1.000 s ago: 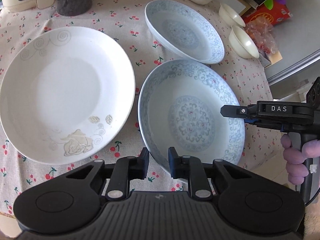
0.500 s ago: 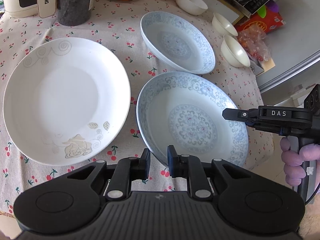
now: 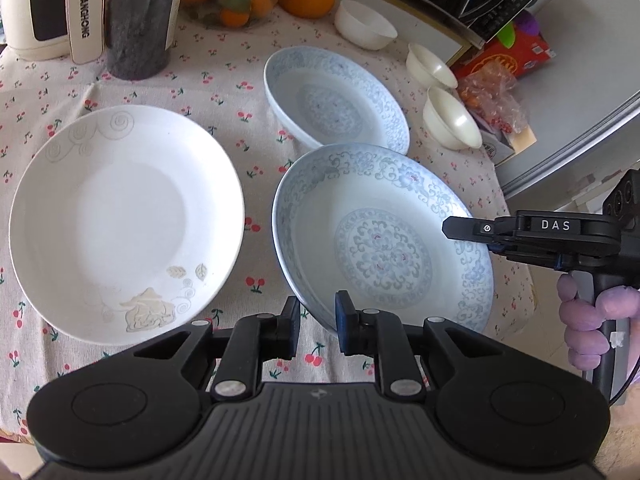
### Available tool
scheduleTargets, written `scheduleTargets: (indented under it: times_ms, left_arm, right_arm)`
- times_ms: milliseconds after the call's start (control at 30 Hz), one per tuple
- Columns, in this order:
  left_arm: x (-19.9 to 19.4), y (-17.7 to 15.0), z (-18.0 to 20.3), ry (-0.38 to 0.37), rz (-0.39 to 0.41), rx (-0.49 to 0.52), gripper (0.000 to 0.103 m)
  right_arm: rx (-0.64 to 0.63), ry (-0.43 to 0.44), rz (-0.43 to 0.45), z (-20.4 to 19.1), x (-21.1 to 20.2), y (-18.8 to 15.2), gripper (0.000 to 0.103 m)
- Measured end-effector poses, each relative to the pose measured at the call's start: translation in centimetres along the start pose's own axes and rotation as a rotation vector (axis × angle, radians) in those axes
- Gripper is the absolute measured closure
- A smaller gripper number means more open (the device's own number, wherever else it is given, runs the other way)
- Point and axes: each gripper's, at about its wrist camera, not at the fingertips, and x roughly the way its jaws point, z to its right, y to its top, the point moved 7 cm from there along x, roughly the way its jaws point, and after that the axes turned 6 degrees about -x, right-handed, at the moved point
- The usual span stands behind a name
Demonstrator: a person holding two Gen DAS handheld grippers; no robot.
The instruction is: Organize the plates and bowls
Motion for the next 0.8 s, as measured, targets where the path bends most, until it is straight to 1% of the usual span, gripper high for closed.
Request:
scheduleTargets:
  times_ms: [200, 367, 633, 800]
  left_arm:
    - [0.0, 1.0, 0.4, -0.013, 0.032, -0.009, 0.087]
    - [0.3, 2.4, 0.6, -0.022, 0.067, -0.029, 0.087]
    - [0.9, 5.5, 0.8, -0.014, 0.127, -0.046, 0.087]
    - [1.7, 7.3, 0.4, 0.002, 0.146, -0.057, 0.087]
  right_arm:
    - [-0.005, -0.007, 0.043, -0.2, -0.4, 1.2, 0.085]
    - [0.015, -0.009, 0.071, 0.1, -0.1, 2.6, 0.085]
    - [0.038, -0.023, 0.117, 0.3, 1.0, 5.7, 0.085]
    - [0.053, -0.038, 0.13, 0.3, 2.1, 7.6, 0.084]
